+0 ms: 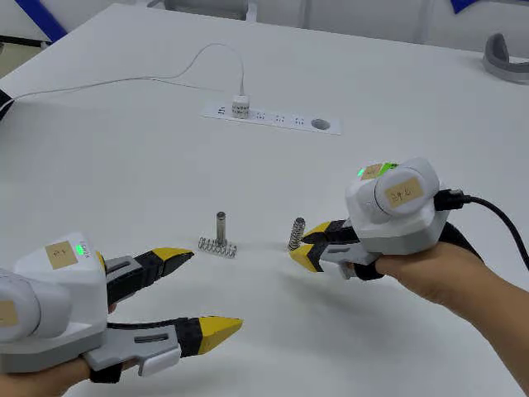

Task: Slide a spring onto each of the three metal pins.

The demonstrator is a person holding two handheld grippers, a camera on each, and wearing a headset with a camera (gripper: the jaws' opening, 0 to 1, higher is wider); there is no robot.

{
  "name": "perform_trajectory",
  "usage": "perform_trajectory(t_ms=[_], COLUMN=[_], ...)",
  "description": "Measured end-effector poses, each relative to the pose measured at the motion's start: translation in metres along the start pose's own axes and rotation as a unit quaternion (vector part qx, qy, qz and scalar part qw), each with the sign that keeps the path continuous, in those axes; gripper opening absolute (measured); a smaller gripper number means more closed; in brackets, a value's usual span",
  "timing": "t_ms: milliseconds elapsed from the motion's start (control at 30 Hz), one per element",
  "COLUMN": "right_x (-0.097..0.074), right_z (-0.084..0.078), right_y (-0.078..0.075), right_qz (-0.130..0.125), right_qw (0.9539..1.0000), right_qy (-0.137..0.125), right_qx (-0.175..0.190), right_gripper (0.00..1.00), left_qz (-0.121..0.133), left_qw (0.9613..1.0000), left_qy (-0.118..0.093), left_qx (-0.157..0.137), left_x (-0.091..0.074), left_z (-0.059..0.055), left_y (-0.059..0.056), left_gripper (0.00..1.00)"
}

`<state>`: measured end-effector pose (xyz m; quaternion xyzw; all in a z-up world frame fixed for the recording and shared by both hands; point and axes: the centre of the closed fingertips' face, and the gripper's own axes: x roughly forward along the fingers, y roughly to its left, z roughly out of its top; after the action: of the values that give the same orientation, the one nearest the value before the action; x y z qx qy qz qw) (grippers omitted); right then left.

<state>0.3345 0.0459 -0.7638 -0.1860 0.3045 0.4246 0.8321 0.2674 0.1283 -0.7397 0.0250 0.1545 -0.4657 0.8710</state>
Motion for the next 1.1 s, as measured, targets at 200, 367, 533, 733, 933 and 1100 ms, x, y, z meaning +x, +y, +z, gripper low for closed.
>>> perform_trajectory(t_ms=[200,367,533,733,933,1100], right_x=[0.007,0.015,0.025,0.038,0.050,0.059], right_z=[0.010,0.019,0.027,0.034,0.038,0.036], right_y=[0.013,0.022,0.026,0.032,0.035,0.036], right_qz=[0.017,0.032,0.041,0.055,0.065,0.073], right_qw=[0.9997,0.9989,0.9981,0.9969,0.9962,0.9951], right_qy=[-0.006,-0.008,-0.010,-0.009,-0.006,0.006], right_qx=[-0.014,-0.033,-0.044,-0.056,-0.058,-0.067], right_gripper=[0.17,0.17,0.18,0.18,0.18,0.18], left_qz=[0.001,0.003,0.005,0.007,0.010,0.012], left_qw=[1.0000,1.0000,1.0000,1.0000,0.9999,0.9999], left_qy=[0.001,0.001,0.001,0.001,0.002,0.004], left_qx=[0.001,0.001,0.001,0.000,-0.001,-0.003], left_x=[-0.001,-0.003,-0.003,-0.004,-0.006,-0.006], left_z=[0.000,0.001,0.001,0.000,-0.002,-0.004], left_y=[-0.001,0.000,0.000,0.001,0.003,0.004], left_gripper=[0.66,0.65,0.65,0.65,0.65,0.65])
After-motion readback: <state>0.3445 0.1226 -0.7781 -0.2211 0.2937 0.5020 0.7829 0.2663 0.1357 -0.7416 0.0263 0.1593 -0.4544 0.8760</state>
